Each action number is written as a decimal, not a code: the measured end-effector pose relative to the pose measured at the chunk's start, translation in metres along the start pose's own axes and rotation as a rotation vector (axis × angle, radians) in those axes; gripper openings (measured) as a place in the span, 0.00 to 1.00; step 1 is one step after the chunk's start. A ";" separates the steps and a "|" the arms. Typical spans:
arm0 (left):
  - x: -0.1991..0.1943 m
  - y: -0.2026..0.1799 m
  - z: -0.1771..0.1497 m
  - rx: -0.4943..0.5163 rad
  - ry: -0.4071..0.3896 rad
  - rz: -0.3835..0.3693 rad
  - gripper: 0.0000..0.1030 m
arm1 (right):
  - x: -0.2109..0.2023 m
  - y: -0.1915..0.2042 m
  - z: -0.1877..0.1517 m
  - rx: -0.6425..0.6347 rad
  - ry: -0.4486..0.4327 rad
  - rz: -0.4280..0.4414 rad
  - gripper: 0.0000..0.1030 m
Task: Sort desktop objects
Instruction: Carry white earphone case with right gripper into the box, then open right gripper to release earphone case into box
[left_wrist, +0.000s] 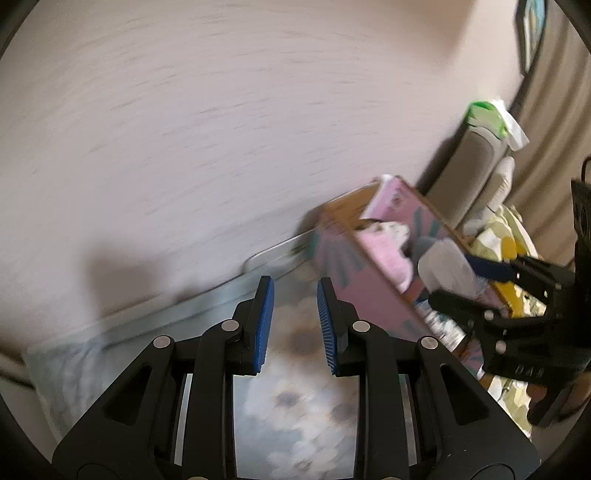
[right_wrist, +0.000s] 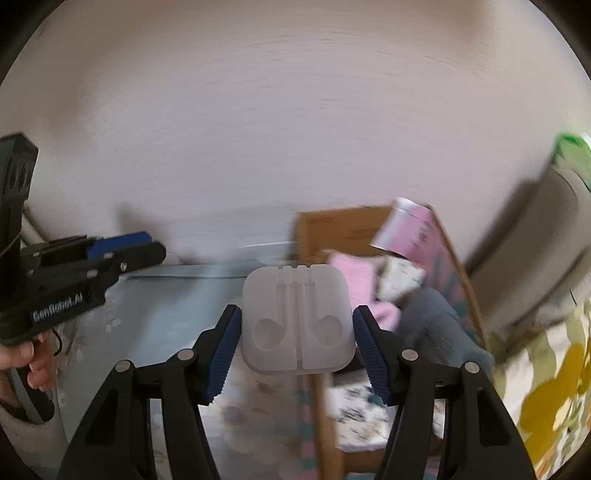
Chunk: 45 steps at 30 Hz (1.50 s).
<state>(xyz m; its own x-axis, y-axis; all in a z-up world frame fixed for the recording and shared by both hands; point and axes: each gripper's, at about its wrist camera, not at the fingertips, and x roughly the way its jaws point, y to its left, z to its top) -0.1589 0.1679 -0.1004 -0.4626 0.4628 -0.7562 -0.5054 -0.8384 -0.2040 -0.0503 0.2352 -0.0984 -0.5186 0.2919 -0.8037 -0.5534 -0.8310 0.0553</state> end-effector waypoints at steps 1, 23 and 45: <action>0.005 -0.009 0.006 0.013 0.004 -0.009 0.21 | -0.002 -0.006 -0.003 0.012 0.002 -0.004 0.56; 0.104 -0.143 0.060 0.208 0.105 -0.079 0.21 | 0.008 -0.078 -0.035 0.030 0.063 0.001 0.56; 0.107 -0.136 0.064 0.124 0.092 -0.068 1.00 | 0.006 -0.070 -0.039 0.008 0.078 -0.030 0.97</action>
<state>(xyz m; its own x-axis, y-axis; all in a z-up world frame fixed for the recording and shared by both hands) -0.1860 0.3502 -0.1142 -0.3585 0.4846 -0.7979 -0.6224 -0.7611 -0.1827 0.0108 0.2771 -0.1302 -0.4494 0.2783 -0.8489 -0.5731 -0.8187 0.0350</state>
